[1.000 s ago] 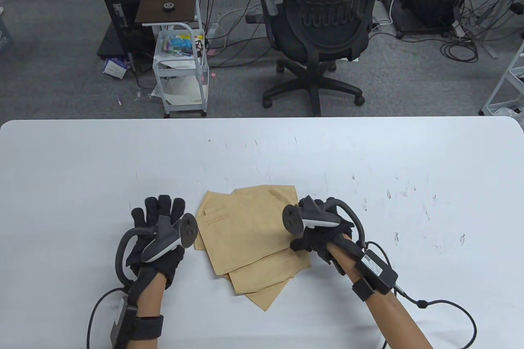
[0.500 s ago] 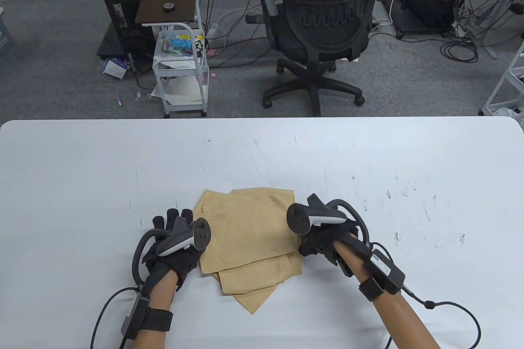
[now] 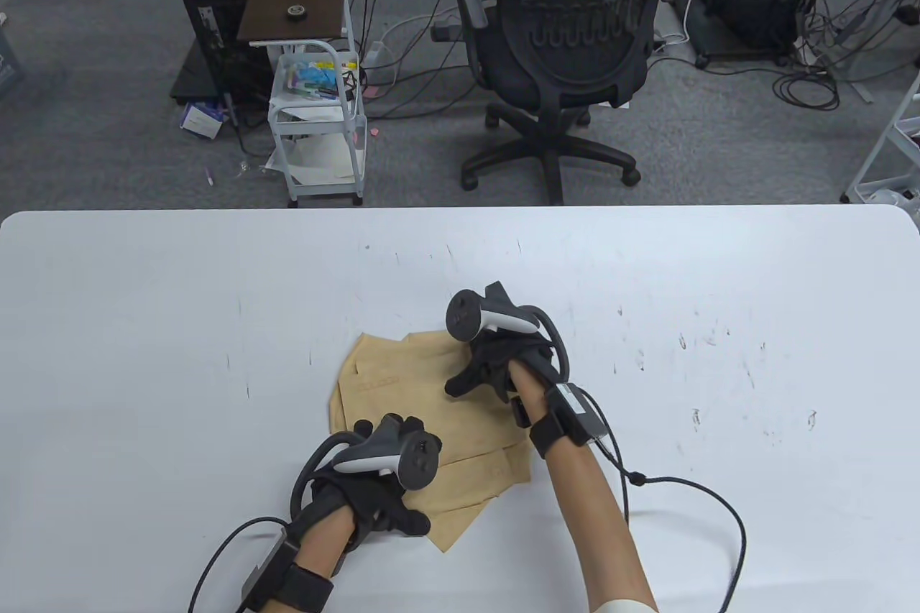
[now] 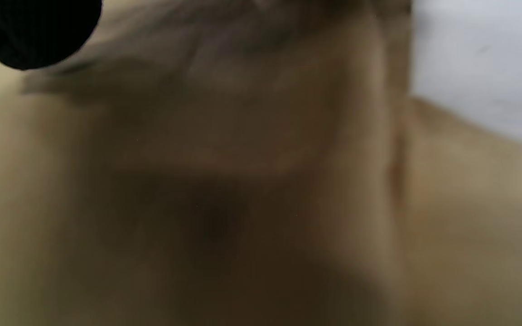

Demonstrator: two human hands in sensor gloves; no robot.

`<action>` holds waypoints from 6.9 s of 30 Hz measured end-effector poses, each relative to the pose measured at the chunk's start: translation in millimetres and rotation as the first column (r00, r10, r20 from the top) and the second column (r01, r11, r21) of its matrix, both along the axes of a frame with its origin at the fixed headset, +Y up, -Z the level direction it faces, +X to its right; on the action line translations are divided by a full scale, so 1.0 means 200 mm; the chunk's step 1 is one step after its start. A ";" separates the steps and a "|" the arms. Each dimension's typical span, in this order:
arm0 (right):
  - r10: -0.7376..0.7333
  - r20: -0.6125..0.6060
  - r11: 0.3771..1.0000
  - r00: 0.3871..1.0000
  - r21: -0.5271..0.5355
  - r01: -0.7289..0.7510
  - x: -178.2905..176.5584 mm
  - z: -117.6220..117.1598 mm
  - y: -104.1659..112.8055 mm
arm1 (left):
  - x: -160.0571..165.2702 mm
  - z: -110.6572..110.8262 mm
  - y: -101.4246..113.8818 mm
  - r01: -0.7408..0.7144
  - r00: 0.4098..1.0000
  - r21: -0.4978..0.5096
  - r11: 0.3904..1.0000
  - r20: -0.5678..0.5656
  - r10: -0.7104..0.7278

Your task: Push scattered envelopes inward from both sides into a neat stack

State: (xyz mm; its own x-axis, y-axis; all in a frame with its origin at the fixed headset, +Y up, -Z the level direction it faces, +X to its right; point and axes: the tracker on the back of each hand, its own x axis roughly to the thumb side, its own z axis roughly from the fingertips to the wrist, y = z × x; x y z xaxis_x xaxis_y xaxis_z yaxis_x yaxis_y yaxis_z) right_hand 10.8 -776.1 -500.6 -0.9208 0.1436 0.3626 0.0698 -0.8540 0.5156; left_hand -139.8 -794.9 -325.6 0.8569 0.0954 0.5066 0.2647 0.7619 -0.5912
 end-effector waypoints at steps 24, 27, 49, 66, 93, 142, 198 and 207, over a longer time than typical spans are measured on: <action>-0.055 0.189 0.997 0.980 -0.040 0.064 0.10 0.04 0.14 | 0.03 0.00 -0.03 0.006 0.999 -0.036 0.999 -0.031 -0.007; -0.101 0.278 0.967 0.955 -0.200 0.161 0.15 0.03 0.09 | 0.03 0.00 -0.03 0.009 0.999 -0.038 0.999 -0.032 -0.010; -0.327 0.133 0.889 0.936 -0.292 0.352 0.07 0.12 0.15 | 0.03 0.01 0.00 0.069 0.996 0.035 0.997 -0.050 -0.068; -0.998 0.010 0.066 0.065 0.124 0.990 0.60 0.31 0.49 | -0.55 -0.09 0.29 -0.878 -0.030 0.468 0.103 -0.269 0.963; -0.894 -0.114 0.416 0.433 0.149 0.897 0.71 0.33 0.34 | -0.39 -0.18 0.17 -0.863 0.134 0.443 0.242 -0.260 0.956; -0.874 -0.208 0.411 0.439 0.162 0.897 0.64 0.33 0.37 | -0.37 -0.16 0.16 -0.969 -0.040 0.245 0.037 -0.300 0.953; -0.819 -0.251 0.499 0.515 0.130 0.857 0.59 0.39 0.52 | -0.39 -0.15 0.18 -0.813 0.156 0.526 0.249 -0.215 0.964; -0.763 -0.253 0.600 0.595 0.065 0.797 0.55 0.42 0.77 | -0.38 -0.13 0.20 -0.778 0.141 0.592 0.208 -0.158 0.977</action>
State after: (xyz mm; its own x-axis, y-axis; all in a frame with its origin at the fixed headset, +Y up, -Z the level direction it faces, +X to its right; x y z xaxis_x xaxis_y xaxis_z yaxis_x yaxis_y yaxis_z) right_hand 121.7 -621.8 -416.5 -0.3959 0.7020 0.5920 -0.5867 -0.6893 0.4251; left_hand -215.6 -755.2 -350.9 0.3567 0.8771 0.3217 -0.9173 0.3941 -0.0574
